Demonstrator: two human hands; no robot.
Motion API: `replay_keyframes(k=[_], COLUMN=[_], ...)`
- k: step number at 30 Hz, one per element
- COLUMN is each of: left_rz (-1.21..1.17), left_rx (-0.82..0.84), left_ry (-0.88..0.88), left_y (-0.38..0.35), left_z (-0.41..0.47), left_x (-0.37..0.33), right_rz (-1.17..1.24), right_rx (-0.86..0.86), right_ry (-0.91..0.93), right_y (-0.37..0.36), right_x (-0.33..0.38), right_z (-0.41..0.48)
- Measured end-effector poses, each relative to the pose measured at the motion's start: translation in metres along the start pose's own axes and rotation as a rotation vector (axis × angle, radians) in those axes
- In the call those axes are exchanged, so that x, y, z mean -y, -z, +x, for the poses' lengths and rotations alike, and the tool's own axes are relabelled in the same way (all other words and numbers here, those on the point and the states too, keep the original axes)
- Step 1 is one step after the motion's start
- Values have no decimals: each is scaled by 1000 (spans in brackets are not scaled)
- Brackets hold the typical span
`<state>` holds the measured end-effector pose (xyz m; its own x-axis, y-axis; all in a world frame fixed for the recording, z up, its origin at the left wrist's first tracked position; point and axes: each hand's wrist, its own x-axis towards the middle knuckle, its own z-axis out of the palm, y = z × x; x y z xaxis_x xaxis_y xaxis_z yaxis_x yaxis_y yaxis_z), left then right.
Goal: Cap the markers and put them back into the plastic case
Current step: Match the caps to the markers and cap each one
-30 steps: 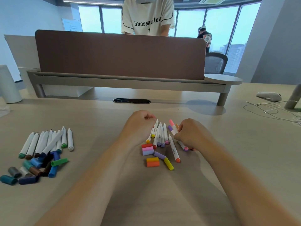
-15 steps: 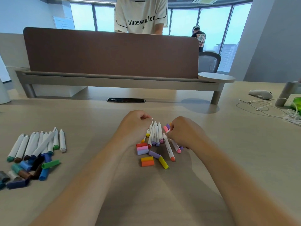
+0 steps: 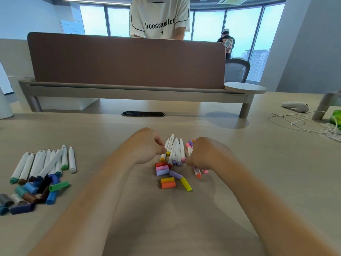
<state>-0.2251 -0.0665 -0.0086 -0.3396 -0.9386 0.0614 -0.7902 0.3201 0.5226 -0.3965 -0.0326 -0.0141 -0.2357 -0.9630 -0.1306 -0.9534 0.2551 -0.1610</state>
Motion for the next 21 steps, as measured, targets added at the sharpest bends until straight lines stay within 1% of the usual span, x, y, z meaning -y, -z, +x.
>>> replay_keyframes(k=[3, 6, 9, 13, 15, 17, 21], left_rz=[59, 107, 143, 131, 121, 123, 175], left_rx=[80, 150, 155, 103, 97, 100, 141], left_ry=[3, -12, -37, -34, -22, -12, 9], left_y=[3, 2, 1, 2, 2, 2, 0], left_z=[-2, -3, -4, -3, -2, -1, 0], left_x=[2, 0, -3, -1, 2, 4, 6], right_rz=[169, 394, 535, 788, 820, 802, 807], right_rx=[-84, -138, -106, 12, 21, 25, 48], right_ry=[-20, 57, 128, 179, 183, 186, 205], right_y=[3, 2, 2, 2, 1, 0, -1], right_x=[-3, -3, -3, -6, -6, -7, -7], right_z=[3, 4, 2, 2, 3, 4, 6])
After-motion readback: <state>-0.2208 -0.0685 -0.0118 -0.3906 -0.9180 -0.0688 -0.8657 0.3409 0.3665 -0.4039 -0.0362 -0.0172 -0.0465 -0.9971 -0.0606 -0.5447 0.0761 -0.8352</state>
